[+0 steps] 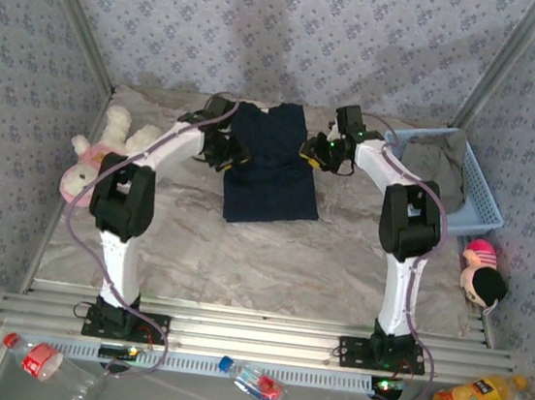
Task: Fold and stack the mixed laundry pile
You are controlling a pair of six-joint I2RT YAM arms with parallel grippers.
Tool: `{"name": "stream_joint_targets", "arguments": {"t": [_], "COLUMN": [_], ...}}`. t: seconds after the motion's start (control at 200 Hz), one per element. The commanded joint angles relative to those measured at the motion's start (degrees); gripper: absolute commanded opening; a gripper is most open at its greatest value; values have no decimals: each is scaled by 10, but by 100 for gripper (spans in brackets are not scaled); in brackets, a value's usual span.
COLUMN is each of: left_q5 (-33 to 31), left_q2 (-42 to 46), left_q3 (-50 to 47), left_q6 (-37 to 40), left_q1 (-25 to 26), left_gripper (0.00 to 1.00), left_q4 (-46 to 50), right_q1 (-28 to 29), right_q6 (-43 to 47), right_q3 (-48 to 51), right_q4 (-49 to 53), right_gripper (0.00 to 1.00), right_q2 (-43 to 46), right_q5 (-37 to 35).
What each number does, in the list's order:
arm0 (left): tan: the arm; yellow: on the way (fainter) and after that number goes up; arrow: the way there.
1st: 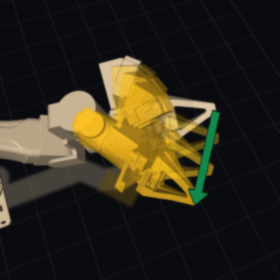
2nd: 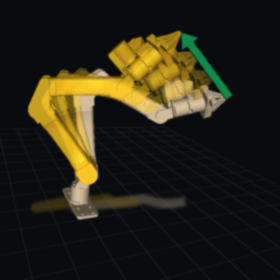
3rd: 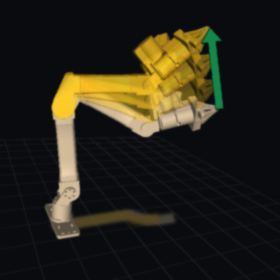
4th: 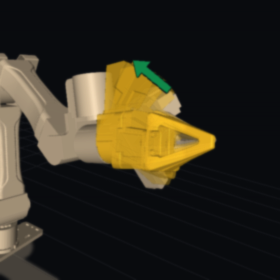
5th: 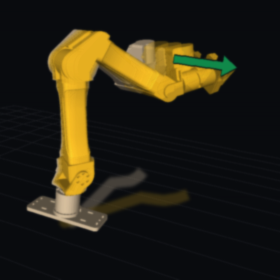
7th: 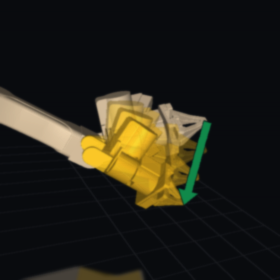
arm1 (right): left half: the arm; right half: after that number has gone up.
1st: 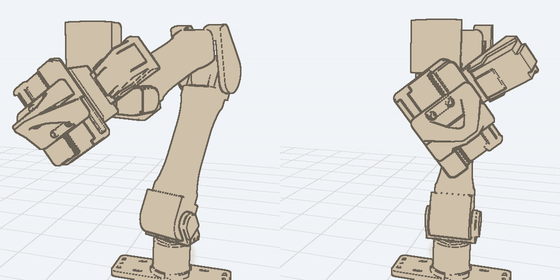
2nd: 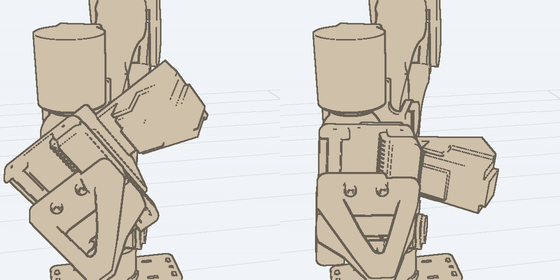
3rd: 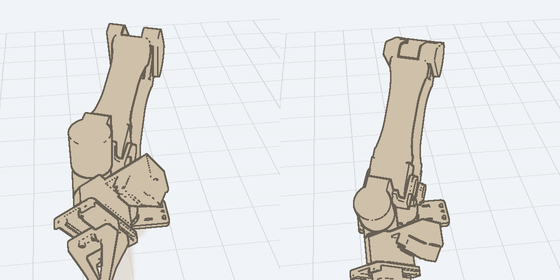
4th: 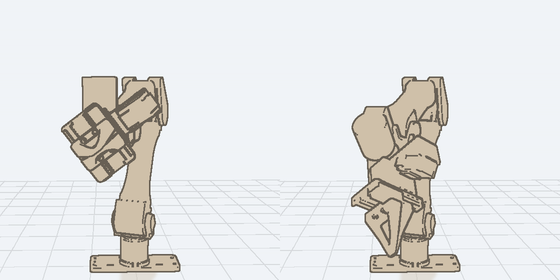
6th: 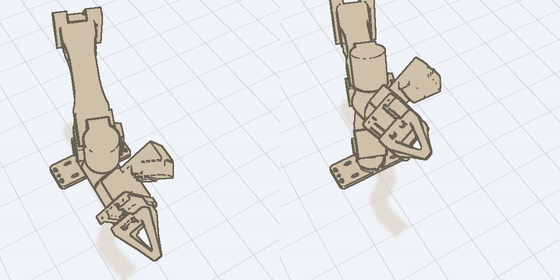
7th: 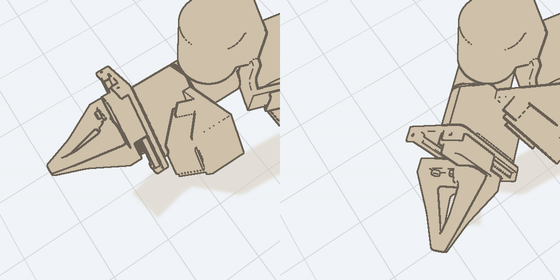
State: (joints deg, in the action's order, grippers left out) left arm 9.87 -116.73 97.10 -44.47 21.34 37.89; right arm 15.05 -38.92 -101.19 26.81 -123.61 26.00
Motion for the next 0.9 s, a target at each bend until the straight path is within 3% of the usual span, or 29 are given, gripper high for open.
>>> {"name": "stream_joint_targets", "arguments": {"t": [0.0, 0.085, 0.15, 0.425, 0.63, 0.894], "left_q5": [13, 17, 9, 62, 43, -16], "left_q2": [-33, -35, -20, 124, 151, 111], "left_q3": [78, 106, 105, -118, -212, -290], "left_q6": [20, 17, 23, 15, -3, -41], "left_q1": [-21, -35, -38, -1, 68, 86], "left_gripper": [86, 87, 86, 73, 33, 32], "left_q4": [67, 73, 77, -32, -72, -142], "right_q1": [-20, -26, -27, 8, 74, 68], "right_q6": [-27, -17, 5, 69, 83, 46], "right_q3": [-80, -85, -65, 147, 235, 290], "right_q4": [-25, -28, -28, -5, 0, -37], "right_gripper": [49, 60, 61, 47, 40, 28], "right_q2": [-29, -13, 12, 146, 171, 122], "right_q5": [18, 5, -3, -16, -36, -70]}}
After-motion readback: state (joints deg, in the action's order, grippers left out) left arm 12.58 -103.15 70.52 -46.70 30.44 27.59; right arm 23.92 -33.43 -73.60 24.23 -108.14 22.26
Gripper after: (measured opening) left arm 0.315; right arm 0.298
